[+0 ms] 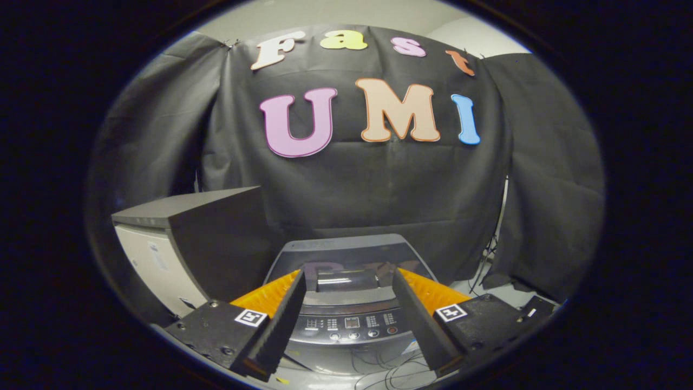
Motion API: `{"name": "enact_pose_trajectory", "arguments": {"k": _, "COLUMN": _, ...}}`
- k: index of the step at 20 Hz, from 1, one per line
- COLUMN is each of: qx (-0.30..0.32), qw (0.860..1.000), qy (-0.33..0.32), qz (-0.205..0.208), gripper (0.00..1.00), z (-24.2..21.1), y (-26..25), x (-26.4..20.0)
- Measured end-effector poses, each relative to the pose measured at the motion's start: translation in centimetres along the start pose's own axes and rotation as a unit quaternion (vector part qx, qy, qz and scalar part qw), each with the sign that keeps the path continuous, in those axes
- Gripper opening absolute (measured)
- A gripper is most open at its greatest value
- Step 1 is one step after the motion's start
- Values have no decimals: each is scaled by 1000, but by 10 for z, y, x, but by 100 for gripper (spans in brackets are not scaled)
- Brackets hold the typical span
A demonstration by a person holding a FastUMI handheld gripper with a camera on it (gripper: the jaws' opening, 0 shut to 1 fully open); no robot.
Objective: Put the clothes into the washing machine and then close the washing machine lid.
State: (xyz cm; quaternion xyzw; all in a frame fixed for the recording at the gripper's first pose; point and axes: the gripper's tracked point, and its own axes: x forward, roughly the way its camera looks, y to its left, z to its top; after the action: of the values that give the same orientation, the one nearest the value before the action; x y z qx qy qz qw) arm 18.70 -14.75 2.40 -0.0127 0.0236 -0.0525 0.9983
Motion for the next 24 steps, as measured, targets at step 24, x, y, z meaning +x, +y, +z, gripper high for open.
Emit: {"name": "enact_pose_trajectory", "arguments": {"k": 24, "qx": -28, "qw": 993, "qy": -117, "qz": 7, "gripper": 97, "z": 36, "y": 1, "x": -138}}
